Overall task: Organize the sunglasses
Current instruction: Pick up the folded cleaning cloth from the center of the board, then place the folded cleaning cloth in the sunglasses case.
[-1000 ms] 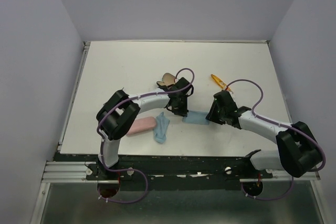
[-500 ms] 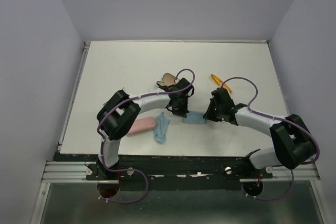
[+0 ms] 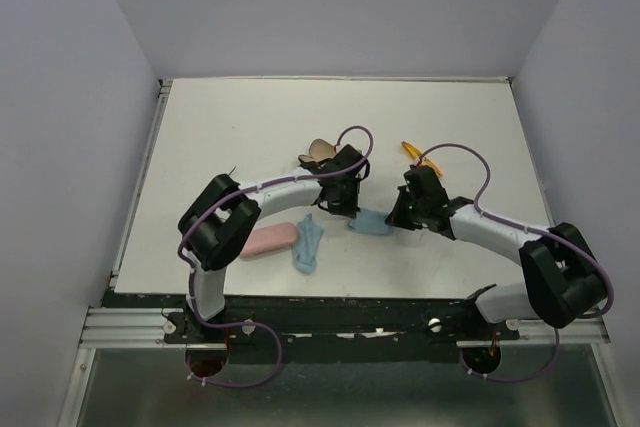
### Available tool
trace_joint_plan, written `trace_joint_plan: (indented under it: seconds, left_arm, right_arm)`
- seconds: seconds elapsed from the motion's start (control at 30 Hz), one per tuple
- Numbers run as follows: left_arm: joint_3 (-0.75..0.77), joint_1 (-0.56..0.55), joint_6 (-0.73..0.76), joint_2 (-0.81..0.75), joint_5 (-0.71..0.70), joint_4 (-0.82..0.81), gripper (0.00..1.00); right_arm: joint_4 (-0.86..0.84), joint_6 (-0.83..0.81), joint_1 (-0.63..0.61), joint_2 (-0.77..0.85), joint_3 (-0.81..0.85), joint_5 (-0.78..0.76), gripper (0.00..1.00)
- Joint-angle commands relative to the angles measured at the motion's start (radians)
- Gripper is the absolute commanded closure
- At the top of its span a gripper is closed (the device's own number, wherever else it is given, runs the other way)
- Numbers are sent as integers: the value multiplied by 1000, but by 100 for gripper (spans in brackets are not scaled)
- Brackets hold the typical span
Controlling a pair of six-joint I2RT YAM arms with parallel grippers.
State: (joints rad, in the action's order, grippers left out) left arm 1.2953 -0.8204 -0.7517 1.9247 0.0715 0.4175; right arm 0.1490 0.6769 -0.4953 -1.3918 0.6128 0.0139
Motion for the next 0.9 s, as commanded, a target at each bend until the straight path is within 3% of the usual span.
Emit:
trace_joint_plan:
  seconds: [0.0, 0.17, 0.3, 0.67, 0.87]
  left_arm:
    - [32, -5, 92, -114, -91, -19, 100]
    - [70, 26, 208, -161, -72, 3, 100]
    - [137, 92, 345, -176, 40, 43, 100]
    - [528, 239, 797, -46, 77, 283, 100]
    - [608, 286, 856, 45, 67, 320, 100]
  right_arm:
    - [-58, -25, 3, 51, 53, 55, 99]
    - [-78, -25, 1, 48, 132, 72, 99]
    - [-126, -4, 0, 24, 197, 43, 99]
    - [-373, 65, -57, -199, 383, -9, 99]
    - [-416, 84, -98, -326, 458, -146, 99]
